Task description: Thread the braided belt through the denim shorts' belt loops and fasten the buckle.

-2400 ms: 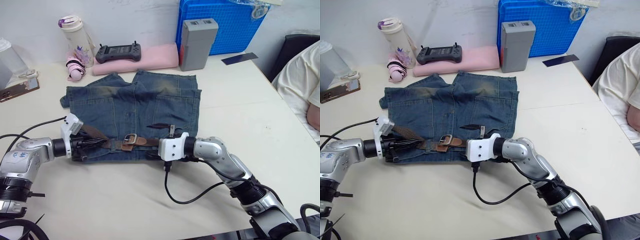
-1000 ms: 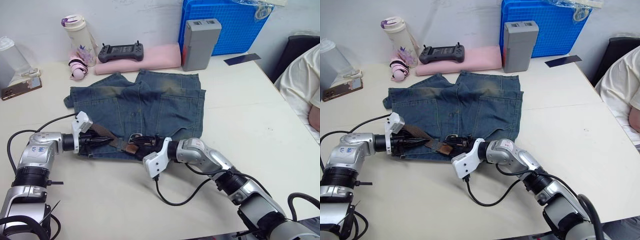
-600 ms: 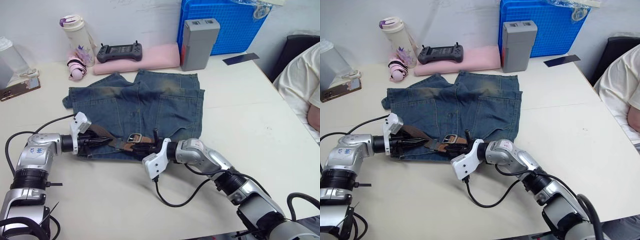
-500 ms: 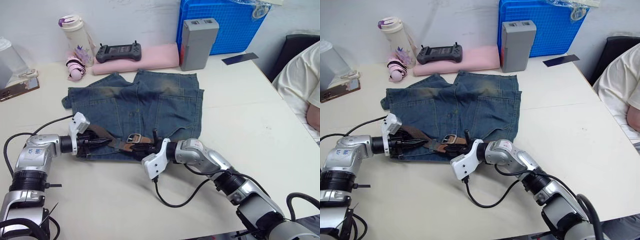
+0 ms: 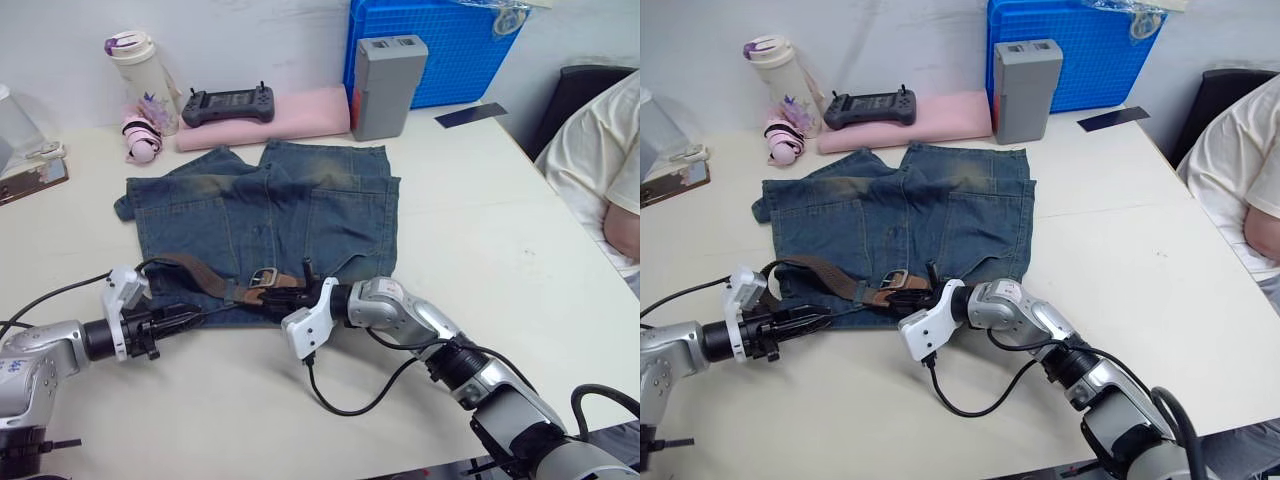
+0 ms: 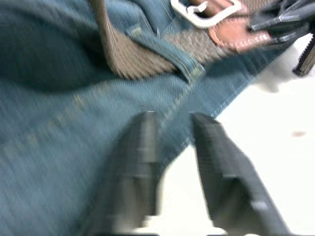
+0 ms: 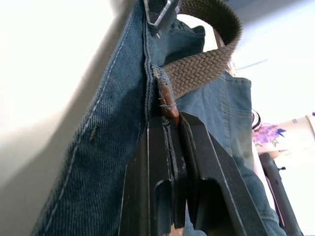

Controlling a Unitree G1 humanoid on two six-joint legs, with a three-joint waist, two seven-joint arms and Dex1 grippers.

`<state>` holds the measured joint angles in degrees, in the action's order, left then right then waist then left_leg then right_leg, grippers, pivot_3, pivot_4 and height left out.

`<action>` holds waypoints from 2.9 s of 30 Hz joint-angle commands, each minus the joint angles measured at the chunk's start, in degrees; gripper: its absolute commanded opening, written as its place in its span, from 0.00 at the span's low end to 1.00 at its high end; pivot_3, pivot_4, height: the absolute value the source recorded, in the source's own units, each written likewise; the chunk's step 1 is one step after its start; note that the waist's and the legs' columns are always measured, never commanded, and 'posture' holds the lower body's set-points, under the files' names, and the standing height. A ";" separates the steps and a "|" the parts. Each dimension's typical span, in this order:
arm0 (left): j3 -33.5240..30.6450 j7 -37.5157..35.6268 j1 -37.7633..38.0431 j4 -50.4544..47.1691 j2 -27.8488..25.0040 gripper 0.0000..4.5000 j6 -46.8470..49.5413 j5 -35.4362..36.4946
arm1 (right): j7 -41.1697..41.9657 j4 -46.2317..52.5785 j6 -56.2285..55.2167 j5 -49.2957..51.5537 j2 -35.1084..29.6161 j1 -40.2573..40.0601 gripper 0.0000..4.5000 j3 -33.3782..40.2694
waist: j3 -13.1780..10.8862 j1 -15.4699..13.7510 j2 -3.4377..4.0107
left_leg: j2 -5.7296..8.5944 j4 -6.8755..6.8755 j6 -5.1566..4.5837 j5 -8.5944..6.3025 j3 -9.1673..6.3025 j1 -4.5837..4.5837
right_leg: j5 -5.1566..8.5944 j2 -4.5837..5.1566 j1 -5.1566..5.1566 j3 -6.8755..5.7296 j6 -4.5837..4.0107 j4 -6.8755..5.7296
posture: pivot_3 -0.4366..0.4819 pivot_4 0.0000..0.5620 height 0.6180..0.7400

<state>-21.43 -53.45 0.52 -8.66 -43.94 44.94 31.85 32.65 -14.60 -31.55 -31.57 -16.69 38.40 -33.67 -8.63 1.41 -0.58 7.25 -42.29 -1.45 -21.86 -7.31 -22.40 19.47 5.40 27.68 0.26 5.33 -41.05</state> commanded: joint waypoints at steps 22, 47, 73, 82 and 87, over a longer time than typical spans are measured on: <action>6.88 7.66 10.21 -3.57 2.02 0.01 -22.16 -11.58 | 13.29 30.41 25.69 33.19 -14.42 -3.30 0.00 21.55 | 0.04 -1.53 0.16 | -0.06 0.09 -0.01 0.00 0.07 0.25 | 0.00 0.01 -0.27 0.05 0.00 0.20 | 0.48 0.27 0.47; 8.87 15.01 -8.68 -6.17 5.76 0.90 -21.70 -5.43 | 13.06 25.12 24.48 24.62 -7.77 -0.84 0.00 13.80 | -0.03 -1.21 0.05 | -0.10 0.15 -0.03 -0.02 0.10 0.09 | -0.01 -0.04 -0.13 -0.04 0.02 0.39 | 0.48 0.27 0.47; 10.06 14.47 -14.36 -4.88 11.14 0.01 -20.17 -3.87 | 14.24 28.46 28.76 24.88 -7.69 -2.13 0.00 13.33 | -0.01 -1.28 0.01 | -0.08 0.06 -0.04 -0.02 0.06 0.03 | -0.02 -0.01 -0.14 -0.09 0.04 0.38 | 0.48 0.27 0.47; 6.75 17.18 -15.25 -6.82 12.02 0.00 -17.70 0.04 | 12.48 29.50 39.87 26.51 -5.93 -3.20 0.66 15.23 | -0.01 -1.31 0.01 | -0.08 0.06 -0.04 -0.02 0.05 0.03 | -0.02 -0.01 -0.14 -0.08 0.04 0.37 | 0.48 0.27 0.47; 3.28 20.22 -17.15 -8.62 13.29 0.00 -13.69 5.91 | 14.29 31.97 43.50 27.76 -5.52 -6.70 0.96 12.35 | 0.00 -1.33 -0.01 | -0.08 0.07 -0.04 -0.02 0.04 0.03 | -0.02 -0.01 -0.15 -0.09 0.04 0.39 | 0.48 0.27 0.47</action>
<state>-15.54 -34.52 -15.26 -13.86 -30.85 30.38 34.67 46.38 14.02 11.30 -5.18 -22.85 32.10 -20.26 -8.63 0.09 -0.59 7.17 -42.23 -1.49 -21.88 -7.27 -22.37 19.45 5.39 27.53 0.17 5.37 -40.67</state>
